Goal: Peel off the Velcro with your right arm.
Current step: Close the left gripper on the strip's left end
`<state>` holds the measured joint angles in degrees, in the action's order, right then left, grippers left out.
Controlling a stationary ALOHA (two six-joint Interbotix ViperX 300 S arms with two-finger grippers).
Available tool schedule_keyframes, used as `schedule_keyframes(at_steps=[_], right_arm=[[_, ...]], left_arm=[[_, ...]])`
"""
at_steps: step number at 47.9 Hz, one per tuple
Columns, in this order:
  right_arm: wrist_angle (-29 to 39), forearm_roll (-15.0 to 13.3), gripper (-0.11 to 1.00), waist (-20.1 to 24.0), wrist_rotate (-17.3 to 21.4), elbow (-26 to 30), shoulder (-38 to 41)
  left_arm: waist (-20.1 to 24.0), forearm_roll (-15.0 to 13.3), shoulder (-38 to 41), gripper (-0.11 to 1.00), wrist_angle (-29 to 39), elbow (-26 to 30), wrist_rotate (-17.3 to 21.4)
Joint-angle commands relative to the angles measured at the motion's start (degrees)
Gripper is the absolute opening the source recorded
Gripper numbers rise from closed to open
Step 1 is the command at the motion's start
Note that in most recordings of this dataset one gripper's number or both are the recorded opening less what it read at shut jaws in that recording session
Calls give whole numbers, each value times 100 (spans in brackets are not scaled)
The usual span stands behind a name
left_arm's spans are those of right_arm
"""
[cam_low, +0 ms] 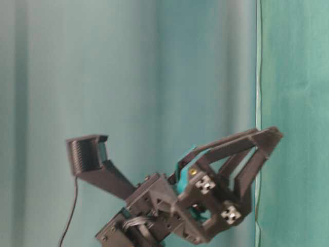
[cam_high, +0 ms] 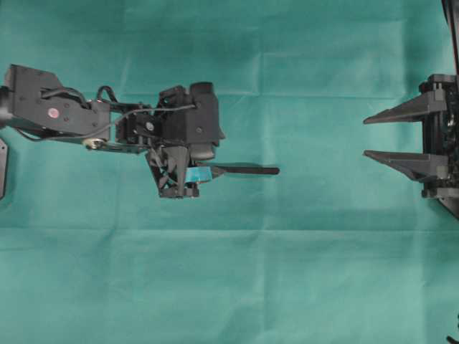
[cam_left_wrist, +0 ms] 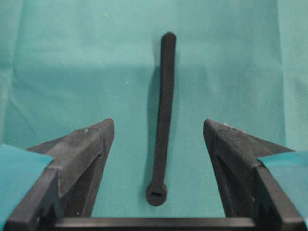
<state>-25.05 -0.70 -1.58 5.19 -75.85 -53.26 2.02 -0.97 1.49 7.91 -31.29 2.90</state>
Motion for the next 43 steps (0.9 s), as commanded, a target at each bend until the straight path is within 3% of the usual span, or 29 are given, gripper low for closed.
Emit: schedule_keyframes(at_steps=[1,43], right_arm=[[-53,-9,26,-9,-9,62,35],[-53,-9,26,-9,-9,35,35]], left_arm=[[-18,-9,9,74,18,167,0],[9,-9,1072,74,-18,466,9]])
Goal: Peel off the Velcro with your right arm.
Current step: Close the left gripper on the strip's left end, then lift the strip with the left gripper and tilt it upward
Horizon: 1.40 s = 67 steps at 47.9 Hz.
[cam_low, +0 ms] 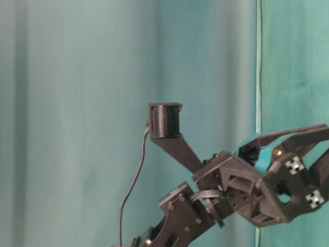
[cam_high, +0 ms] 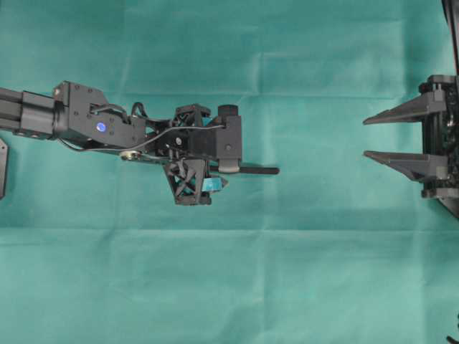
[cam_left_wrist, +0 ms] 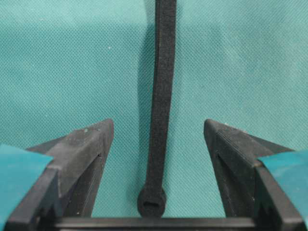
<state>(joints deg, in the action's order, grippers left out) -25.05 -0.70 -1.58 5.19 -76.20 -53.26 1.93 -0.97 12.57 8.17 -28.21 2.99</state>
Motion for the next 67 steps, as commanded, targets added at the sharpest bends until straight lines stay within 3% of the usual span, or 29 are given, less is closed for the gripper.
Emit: schedule_keyframes(at_steps=[1,25,33,39,47,50,67], right_arm=[[-53,-9,26,-18,-9,70,35],[-97,-9,26,-9,0,0,0],[-88,-9,26,-9,0,-9,0],[-88,-9,26,-9,0,-9,0],[-97,-9,26,-18,0,-44,0],[-97,-9,26,-9,9,-53,0],[-123,-9,26,-9,0,-97,-9]], left_arm=[[26,-9,-18,74,-44,167,0],[79,-9,272,74,-53,202,0],[79,-9,264,69,-53,193,0],[79,-9,220,58,-53,202,0],[70,-9,149,19,-53,185,0],[62,-9,88,9,-53,185,0],[18,-9,-185,10,-18,167,-9]])
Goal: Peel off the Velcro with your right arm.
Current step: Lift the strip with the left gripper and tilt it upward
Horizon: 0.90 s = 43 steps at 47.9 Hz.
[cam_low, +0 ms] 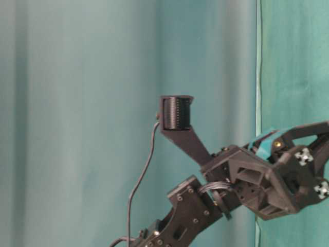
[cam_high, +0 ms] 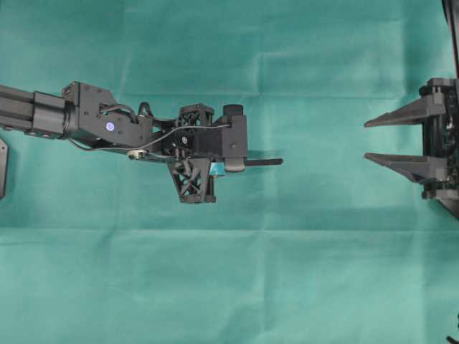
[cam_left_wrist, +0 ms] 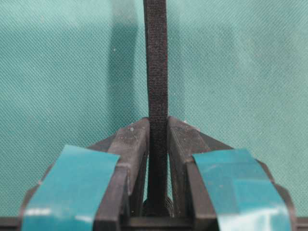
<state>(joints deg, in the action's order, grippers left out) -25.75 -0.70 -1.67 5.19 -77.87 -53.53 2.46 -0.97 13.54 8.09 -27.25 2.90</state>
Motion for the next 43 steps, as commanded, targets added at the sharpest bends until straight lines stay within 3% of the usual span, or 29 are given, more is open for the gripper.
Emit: schedule_keyframes(at_steps=[1,12,24,43], right_arm=[[-53,-9,26,-9,0,70,26],[-26,-9,25,-88,-97,158,44],[88,-35,25,-281,-501,413,264],[9,-123,25,-290,-1811,932,1020]], left_arm=[[-44,-9,-308,10,-9,62,0],[-176,-9,-861,10,-44,-9,-26],[-325,-18,-1459,10,-352,-308,-97],[-334,-18,-2197,10,-1626,-1090,-1090]])
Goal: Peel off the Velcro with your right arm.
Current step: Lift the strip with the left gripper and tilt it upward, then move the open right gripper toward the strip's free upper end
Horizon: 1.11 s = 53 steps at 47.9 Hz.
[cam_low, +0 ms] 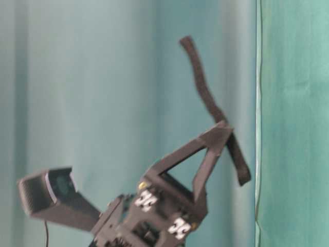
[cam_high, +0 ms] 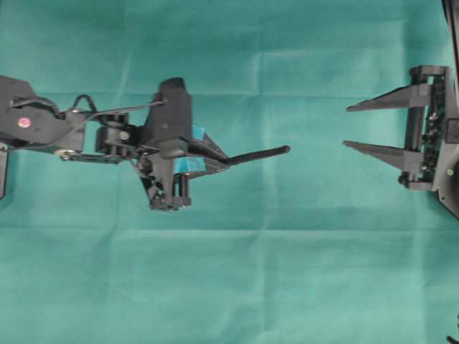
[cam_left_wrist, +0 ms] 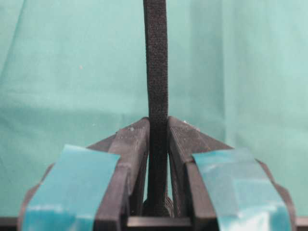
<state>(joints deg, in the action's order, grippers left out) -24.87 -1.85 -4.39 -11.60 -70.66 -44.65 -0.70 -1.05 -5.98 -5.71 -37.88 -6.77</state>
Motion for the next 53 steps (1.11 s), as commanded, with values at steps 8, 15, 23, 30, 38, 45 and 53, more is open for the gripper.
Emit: schedule_keyframes(at_steps=[8,15,23,30,38,45,53], right_arm=[[-229,-9,25,-18,-686,325,527],[-457,-9,25,-18,-1195,439,949],[-729,-9,25,-26,-1564,624,1397],[-1046,-18,25,-70,-1837,738,1714],[-1521,-9,25,-97,-2162,765,1995],[-1731,-9,25,-114,-2232,773,2145],[-1758,-9,25,-167,-2232,826,2250]], left_arm=[[-9,-18,-448,10,-791,-325,-888],[35,-18,-519,10,-1187,-554,-1371],[44,-18,-554,10,-1397,-650,-1714],[79,-18,-562,10,-1441,-703,-1942],[114,-18,-571,10,-1582,-738,-2232],[149,-18,-606,10,-1661,-791,-2347],[149,-18,-615,10,-1670,-800,-2347]])
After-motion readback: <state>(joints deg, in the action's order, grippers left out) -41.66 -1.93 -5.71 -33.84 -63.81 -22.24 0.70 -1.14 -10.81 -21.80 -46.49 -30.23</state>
